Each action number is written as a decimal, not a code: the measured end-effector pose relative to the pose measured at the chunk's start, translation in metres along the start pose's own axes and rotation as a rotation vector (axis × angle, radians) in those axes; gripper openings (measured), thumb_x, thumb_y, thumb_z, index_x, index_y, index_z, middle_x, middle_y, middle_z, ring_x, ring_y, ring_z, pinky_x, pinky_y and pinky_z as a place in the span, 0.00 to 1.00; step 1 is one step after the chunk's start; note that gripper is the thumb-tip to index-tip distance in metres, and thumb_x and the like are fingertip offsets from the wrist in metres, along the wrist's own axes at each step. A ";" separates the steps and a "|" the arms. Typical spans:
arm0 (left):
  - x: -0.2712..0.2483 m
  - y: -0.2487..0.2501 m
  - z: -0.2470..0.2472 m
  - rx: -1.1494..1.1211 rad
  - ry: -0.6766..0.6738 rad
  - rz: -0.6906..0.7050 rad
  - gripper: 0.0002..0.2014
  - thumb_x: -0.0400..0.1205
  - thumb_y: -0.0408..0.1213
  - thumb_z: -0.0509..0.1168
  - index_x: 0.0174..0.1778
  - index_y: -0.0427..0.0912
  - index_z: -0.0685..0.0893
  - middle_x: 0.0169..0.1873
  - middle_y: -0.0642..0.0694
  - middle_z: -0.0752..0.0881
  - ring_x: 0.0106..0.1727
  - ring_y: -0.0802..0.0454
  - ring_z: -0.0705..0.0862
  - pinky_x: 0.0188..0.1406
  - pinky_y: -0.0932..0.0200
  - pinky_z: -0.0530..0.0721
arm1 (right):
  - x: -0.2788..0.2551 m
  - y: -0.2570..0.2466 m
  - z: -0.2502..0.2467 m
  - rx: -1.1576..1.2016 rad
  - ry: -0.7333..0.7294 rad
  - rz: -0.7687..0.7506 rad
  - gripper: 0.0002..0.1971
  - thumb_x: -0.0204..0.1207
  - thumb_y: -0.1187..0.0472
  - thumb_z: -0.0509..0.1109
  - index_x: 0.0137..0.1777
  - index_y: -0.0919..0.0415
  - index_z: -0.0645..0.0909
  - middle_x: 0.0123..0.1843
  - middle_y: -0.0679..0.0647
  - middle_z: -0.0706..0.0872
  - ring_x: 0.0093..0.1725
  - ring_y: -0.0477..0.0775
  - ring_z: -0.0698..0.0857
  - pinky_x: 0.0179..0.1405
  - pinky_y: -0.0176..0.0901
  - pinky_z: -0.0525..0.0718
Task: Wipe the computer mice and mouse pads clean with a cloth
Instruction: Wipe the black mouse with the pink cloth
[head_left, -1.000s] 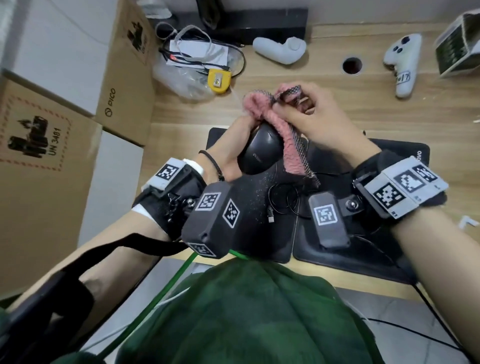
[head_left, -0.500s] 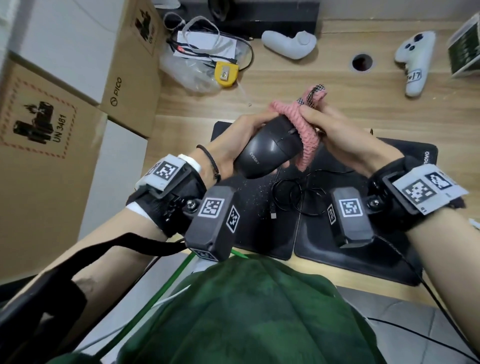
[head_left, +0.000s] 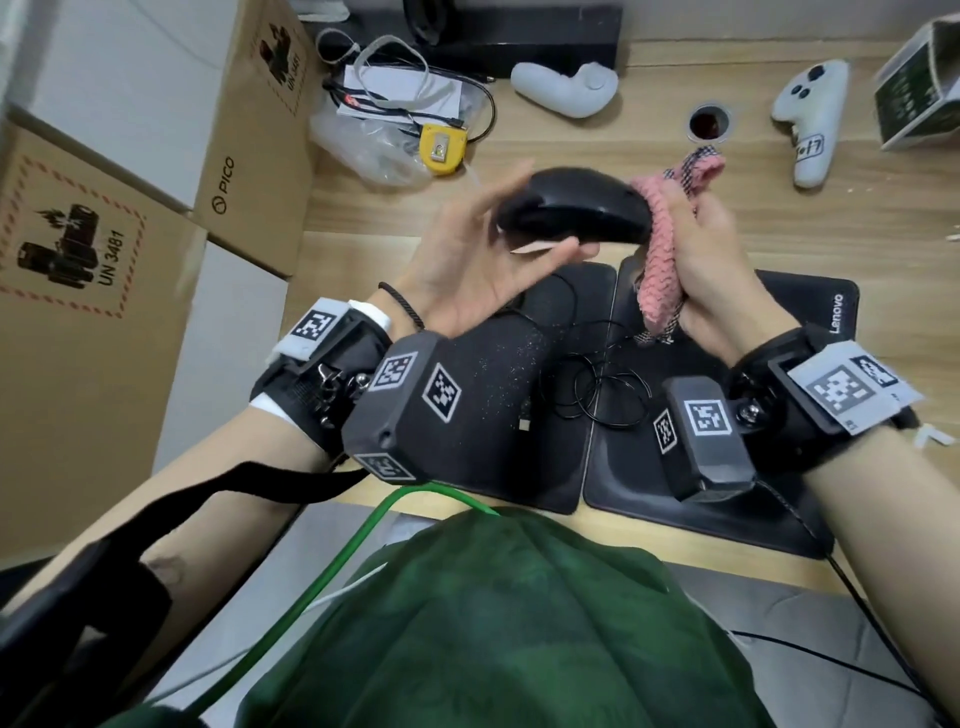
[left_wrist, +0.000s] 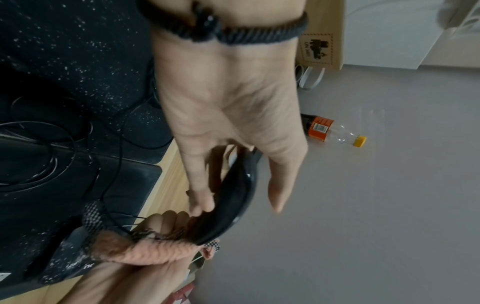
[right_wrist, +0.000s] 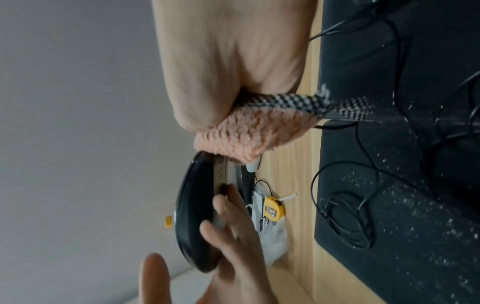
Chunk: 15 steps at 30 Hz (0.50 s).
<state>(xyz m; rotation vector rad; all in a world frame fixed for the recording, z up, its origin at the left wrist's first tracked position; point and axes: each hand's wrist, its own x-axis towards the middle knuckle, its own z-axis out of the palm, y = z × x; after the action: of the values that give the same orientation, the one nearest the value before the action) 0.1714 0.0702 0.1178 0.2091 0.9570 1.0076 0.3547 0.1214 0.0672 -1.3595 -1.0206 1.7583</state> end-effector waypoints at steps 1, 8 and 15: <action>0.002 -0.005 0.002 0.041 -0.027 0.069 0.13 0.85 0.36 0.60 0.63 0.34 0.77 0.59 0.36 0.82 0.55 0.38 0.85 0.56 0.56 0.85 | 0.000 -0.002 0.001 0.043 0.017 0.018 0.16 0.86 0.50 0.59 0.64 0.59 0.77 0.44 0.46 0.87 0.35 0.40 0.83 0.32 0.35 0.80; 0.017 -0.033 0.028 0.318 0.123 0.286 0.06 0.79 0.30 0.70 0.51 0.36 0.82 0.40 0.45 0.87 0.40 0.57 0.86 0.40 0.65 0.83 | -0.021 -0.005 0.016 -0.072 -0.174 0.073 0.13 0.89 0.55 0.52 0.48 0.54 0.77 0.26 0.39 0.85 0.24 0.32 0.81 0.26 0.26 0.77; 0.029 -0.036 0.026 0.239 0.571 0.009 0.33 0.68 0.56 0.77 0.63 0.38 0.81 0.49 0.42 0.89 0.35 0.51 0.89 0.34 0.60 0.86 | -0.032 -0.001 0.013 -0.366 -0.240 -0.006 0.11 0.88 0.57 0.55 0.62 0.61 0.74 0.47 0.48 0.86 0.37 0.28 0.86 0.38 0.24 0.83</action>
<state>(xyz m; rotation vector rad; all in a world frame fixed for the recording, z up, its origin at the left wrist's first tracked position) 0.2190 0.0801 0.0970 0.1239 1.6011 0.9772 0.3490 0.0917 0.0839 -1.3758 -1.5363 1.8235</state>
